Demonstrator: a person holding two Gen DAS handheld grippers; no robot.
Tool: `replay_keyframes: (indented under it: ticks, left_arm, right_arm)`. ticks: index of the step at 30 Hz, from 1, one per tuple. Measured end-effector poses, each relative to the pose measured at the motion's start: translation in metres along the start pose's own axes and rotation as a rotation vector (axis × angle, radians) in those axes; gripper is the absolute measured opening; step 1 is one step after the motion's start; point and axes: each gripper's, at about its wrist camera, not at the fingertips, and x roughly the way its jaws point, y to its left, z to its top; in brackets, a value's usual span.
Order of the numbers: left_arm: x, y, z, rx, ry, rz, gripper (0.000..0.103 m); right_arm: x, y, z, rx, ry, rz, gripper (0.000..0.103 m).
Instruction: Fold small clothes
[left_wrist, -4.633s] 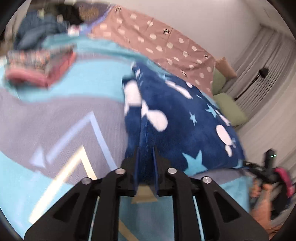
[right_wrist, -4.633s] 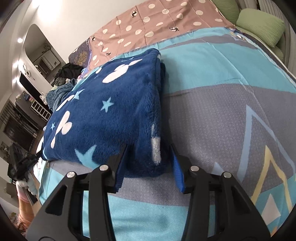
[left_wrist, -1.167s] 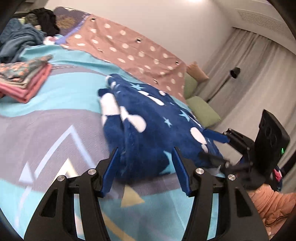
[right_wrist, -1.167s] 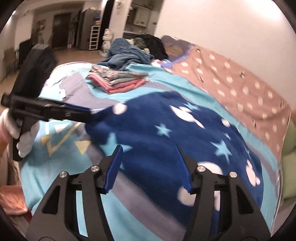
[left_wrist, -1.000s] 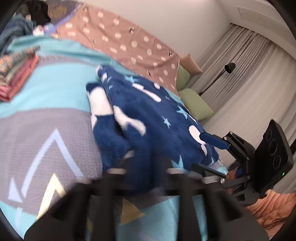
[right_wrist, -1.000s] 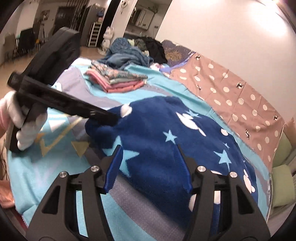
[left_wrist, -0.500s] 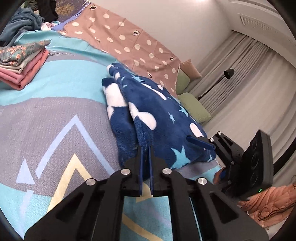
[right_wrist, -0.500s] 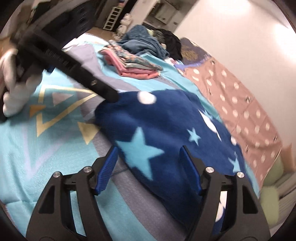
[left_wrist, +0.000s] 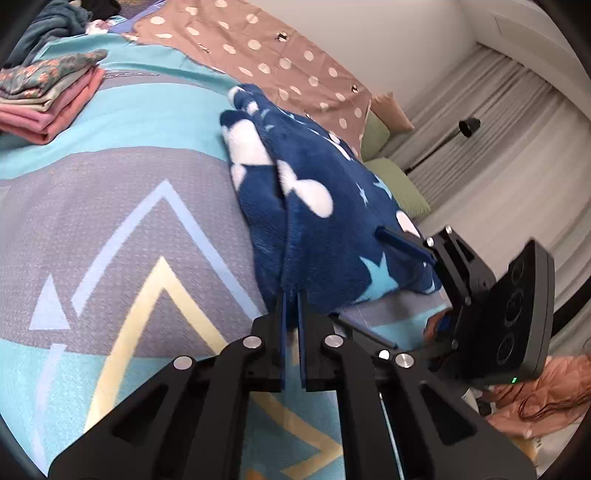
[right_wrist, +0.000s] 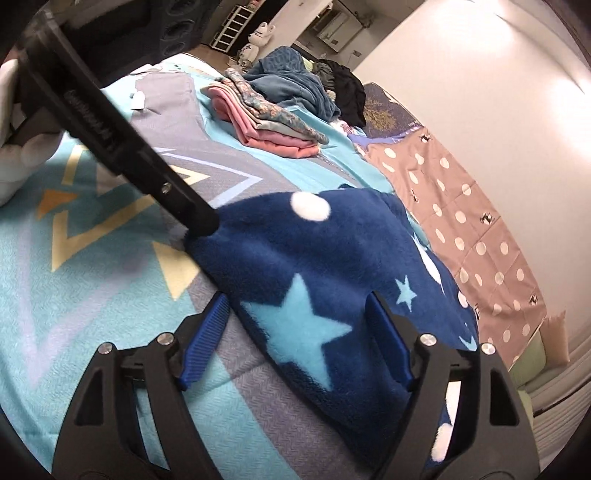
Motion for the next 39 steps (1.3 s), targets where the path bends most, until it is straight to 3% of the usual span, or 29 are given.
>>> replay_keyframes:
  ticks: [4,6,7,10,11,15,18,20,24,30,35,37,39]
  left_arm:
    - [-0.015,-0.007,0.008,0.034,-0.048,0.034,0.005]
    - [-0.025,-0.004,0.022,-0.003,-0.093,0.015,0.024]
    - [-0.03,-0.003,0.032,-0.02,-0.129,0.014,0.043]
    - [-0.024,-0.003,0.057,0.001,-0.155,-0.004,0.054]
    - [-0.015,-0.001,0.066,0.001,-0.14,-0.013,0.06]
    - [0.032,0.009,0.098,-0.025,-0.041,0.007,0.062]
    - [0.066,0.019,0.119,-0.084,0.018,-0.071,0.067]
    - [0.085,0.027,0.13,-0.122,0.043,-0.101,0.076]
    - [0.099,0.037,0.139,-0.138,0.043,-0.119,0.076]
    - [0.097,0.035,0.136,-0.112,0.022,-0.126,0.074]
    - [0.111,0.035,0.143,-0.111,0.032,-0.104,0.045]
    - [0.117,0.036,0.144,-0.104,0.035,-0.088,0.04]
    - [0.116,0.036,0.143,-0.109,0.028,-0.091,0.038]
  right_arm:
    - [0.005,0.003,0.007,0.005,-0.011,-0.007,0.078]
    - [0.009,0.005,0.01,0.005,-0.014,-0.006,0.078]
    - [0.01,0.006,0.012,0.008,-0.013,-0.004,0.078]
    - [0.012,0.008,0.016,0.016,-0.017,0.002,0.078]
    - [0.013,0.009,0.017,0.014,-0.02,0.001,0.078]
    - [0.013,0.012,0.021,-0.009,-0.026,-0.015,0.077]
    - [0.016,0.014,0.023,-0.041,-0.031,-0.082,0.077]
    - [0.02,0.016,0.025,-0.04,-0.012,-0.112,0.077]
    - [0.019,0.017,0.026,-0.012,0.021,-0.121,0.077]
    - [0.023,0.003,0.021,0.073,0.063,-0.066,0.078]
    - [0.043,-0.002,0.028,0.094,0.06,-0.082,0.078]
    - [0.051,-0.005,0.03,0.131,0.069,-0.069,0.076]
    - [0.051,-0.007,0.03,0.144,0.071,-0.066,0.062]
